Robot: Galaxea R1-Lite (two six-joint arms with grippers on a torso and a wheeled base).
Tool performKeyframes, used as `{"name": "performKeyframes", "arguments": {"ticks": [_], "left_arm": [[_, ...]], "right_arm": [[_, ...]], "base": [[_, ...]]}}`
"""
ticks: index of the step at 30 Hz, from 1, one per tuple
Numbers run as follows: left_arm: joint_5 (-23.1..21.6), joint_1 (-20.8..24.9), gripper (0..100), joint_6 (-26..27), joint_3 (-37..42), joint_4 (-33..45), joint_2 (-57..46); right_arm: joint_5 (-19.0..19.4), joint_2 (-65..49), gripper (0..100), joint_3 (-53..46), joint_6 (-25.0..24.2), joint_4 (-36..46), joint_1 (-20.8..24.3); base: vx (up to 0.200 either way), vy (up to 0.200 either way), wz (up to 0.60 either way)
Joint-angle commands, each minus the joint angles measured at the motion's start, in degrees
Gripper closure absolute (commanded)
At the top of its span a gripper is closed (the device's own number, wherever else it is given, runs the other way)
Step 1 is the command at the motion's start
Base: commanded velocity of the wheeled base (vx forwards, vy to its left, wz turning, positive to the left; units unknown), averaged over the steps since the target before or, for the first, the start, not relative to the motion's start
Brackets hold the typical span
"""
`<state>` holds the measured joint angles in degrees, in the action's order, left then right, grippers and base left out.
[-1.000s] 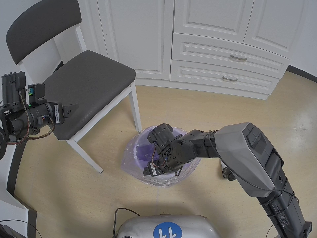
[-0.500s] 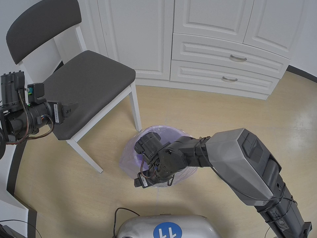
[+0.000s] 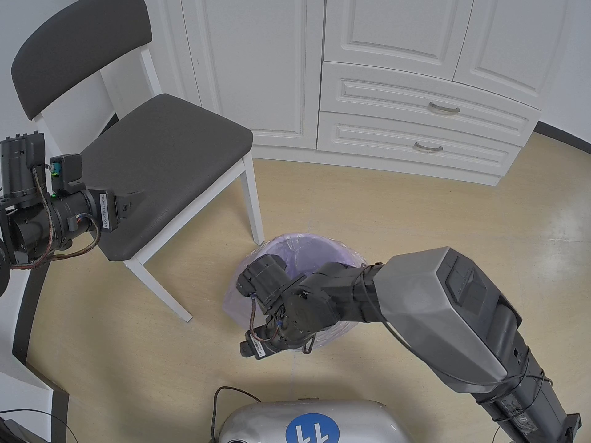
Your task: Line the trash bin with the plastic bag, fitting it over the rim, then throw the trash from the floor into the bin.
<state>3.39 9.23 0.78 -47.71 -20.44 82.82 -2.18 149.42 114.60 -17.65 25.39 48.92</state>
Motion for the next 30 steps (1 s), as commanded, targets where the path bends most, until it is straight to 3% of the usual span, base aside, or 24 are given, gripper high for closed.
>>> {"name": "performKeyframes", "arguments": {"ticks": [1, 23, 27, 30], "left_arm": [[0.04, 0.00, 0, 0.01, -0.01, -0.03, -0.03], [0.04, 0.00, 0, 0.01, 0.08, -0.03, 0.06], [0.04, 0.00, 0, 0.01, 0.08, -0.03, 0.06], [0.04, 0.00, 0, 0.01, 0.08, -0.03, 0.06]], "right_arm": [[-0.10, 0.61, 0, -0.01, -0.01, 0.01, 0.03], [-2.74, 3.25, 0, -0.01, -0.10, -0.78, 0.12], [-5.90, -0.18, 0, -0.01, -0.01, -0.78, 0.83], [-6.26, -1.76, 0, -0.01, -0.01, -0.87, 0.39]], "base": [[0.000, 0.000, 0.00], [0.000, 0.000, 0.00], [0.000, 0.000, 0.00], [0.000, 0.000, 0.00]]}}
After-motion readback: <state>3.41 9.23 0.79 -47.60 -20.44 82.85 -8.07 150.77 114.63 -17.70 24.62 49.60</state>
